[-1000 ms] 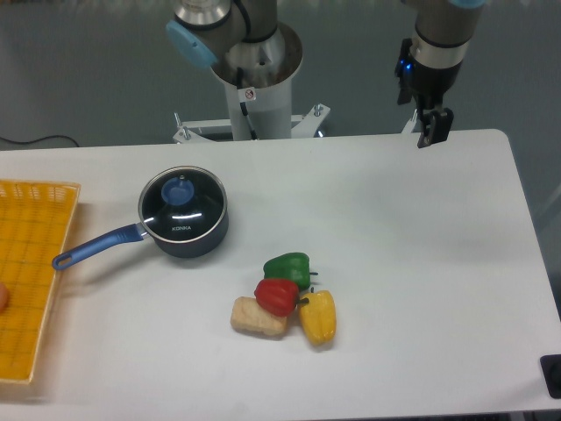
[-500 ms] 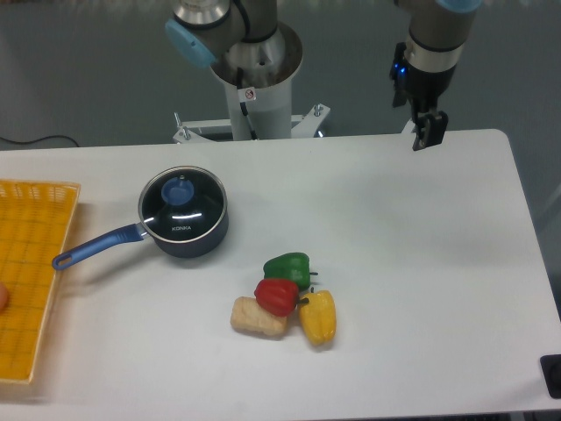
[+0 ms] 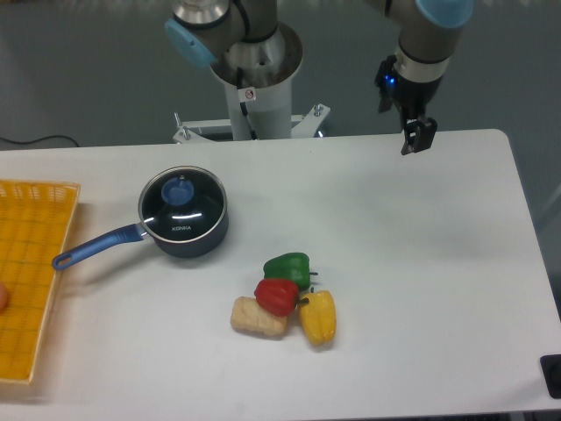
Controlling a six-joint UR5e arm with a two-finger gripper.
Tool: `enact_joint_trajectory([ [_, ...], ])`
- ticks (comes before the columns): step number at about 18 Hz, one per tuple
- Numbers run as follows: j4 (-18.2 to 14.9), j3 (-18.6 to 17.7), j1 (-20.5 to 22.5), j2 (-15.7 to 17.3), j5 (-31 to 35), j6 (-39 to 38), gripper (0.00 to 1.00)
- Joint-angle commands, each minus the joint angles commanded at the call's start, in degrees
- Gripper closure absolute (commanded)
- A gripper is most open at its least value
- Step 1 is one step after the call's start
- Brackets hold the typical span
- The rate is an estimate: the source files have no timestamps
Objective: Open the lid
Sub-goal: 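Move the gripper toward the saucepan and over the lid's blue knob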
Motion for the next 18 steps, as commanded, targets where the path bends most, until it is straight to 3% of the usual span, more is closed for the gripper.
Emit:
enact_joint_trajectory([
  [7,-0.18,-0.7,-11.58,-0.79,0.0,-24.15,0.0],
  [13,0.26,-1.85,-18.36,-0.35,-0.79,-33.65,0.0],
  [18,0.53,-2.63,-22.49,-0.17,-2.2,-37.01,0.0],
])
